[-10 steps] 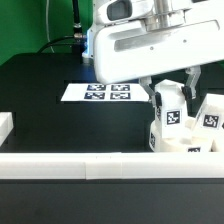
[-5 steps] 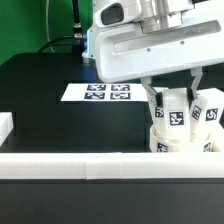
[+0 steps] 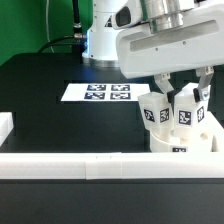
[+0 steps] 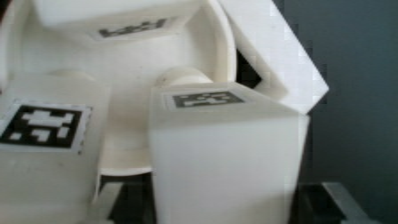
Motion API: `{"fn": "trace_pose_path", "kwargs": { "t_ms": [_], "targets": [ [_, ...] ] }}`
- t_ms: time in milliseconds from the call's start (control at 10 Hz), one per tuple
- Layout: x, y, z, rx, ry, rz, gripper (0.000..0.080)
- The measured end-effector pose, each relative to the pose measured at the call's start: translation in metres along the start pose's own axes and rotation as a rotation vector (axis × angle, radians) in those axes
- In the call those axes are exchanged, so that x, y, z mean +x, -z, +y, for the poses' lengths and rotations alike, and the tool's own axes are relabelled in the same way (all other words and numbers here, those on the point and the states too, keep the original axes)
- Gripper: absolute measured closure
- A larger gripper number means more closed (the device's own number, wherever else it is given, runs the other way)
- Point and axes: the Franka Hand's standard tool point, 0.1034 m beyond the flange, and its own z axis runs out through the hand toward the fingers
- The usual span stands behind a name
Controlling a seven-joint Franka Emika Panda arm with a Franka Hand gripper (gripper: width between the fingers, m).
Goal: Assemble stool
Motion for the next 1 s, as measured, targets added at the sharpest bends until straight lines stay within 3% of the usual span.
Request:
{"fn": "trace_pose_path", "kwargs": {
  "t_ms": [200,300,600,700,800,1000],
  "targets": [
    [0.001,-0.001,-0.002,0.014,-0.211,-0.001,0.0458],
    [-0.005,-0.003,-0.004,0.008,-0.29,-0.017,0.0456],
    [-0.007,-0.003,-0.006,0.012,-0.341,-0.025,0.0456],
    [-0.006,-0.002,-0.005,0.011,-0.303,-0.027,0.0276],
    [-0.001,0.005,-0.005,0.012,-0.246,-0.032,0.0181],
    [0.004,0.023,-0.012,0.009,-0.13,-0.06,0.0159]
  ]
}}
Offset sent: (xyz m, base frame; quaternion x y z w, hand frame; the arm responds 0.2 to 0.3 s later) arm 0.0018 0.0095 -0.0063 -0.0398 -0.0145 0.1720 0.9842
